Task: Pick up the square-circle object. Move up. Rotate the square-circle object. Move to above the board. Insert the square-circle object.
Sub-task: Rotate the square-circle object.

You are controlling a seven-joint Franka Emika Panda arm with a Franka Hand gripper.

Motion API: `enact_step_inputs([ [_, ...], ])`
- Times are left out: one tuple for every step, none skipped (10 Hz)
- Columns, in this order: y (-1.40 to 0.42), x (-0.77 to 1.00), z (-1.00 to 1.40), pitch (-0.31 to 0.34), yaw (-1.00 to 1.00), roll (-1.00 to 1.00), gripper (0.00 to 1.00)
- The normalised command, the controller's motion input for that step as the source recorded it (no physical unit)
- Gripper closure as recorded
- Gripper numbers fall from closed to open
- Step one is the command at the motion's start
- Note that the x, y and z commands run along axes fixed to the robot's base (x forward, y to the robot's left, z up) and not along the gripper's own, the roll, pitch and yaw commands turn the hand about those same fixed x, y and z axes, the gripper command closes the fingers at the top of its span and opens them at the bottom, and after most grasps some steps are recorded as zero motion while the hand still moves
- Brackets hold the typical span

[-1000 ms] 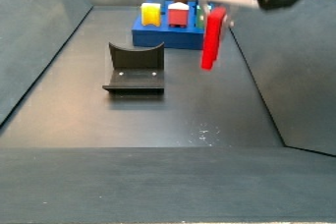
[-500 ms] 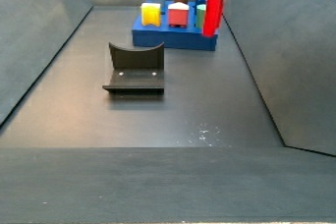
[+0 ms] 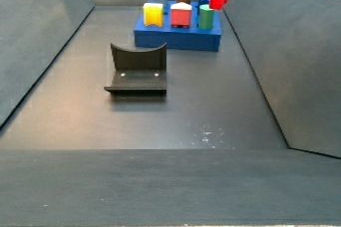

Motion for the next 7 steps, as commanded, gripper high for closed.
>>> enact_step_inputs([
  [0.01,0.01,-0.02,0.029,0.51,-0.03,1.0],
  [0.01,0.01,-0.02,0.024,0.35,-0.03,1.0],
  [0.0,0.01,-0.01,0.02,0.2,-0.03,1.0],
  [-0.02,0.04,0.0,0.016,0.98,-0.03,1.0],
  [-0.02,0.04,0.0,0.016,0.86,-0.02,1.0],
  [-0.02,0.04,0.0,0.016,0.62,-0.02,1.0],
  [-0.01,0.04,0.0,0.017,0.36,-0.02,1.0],
])
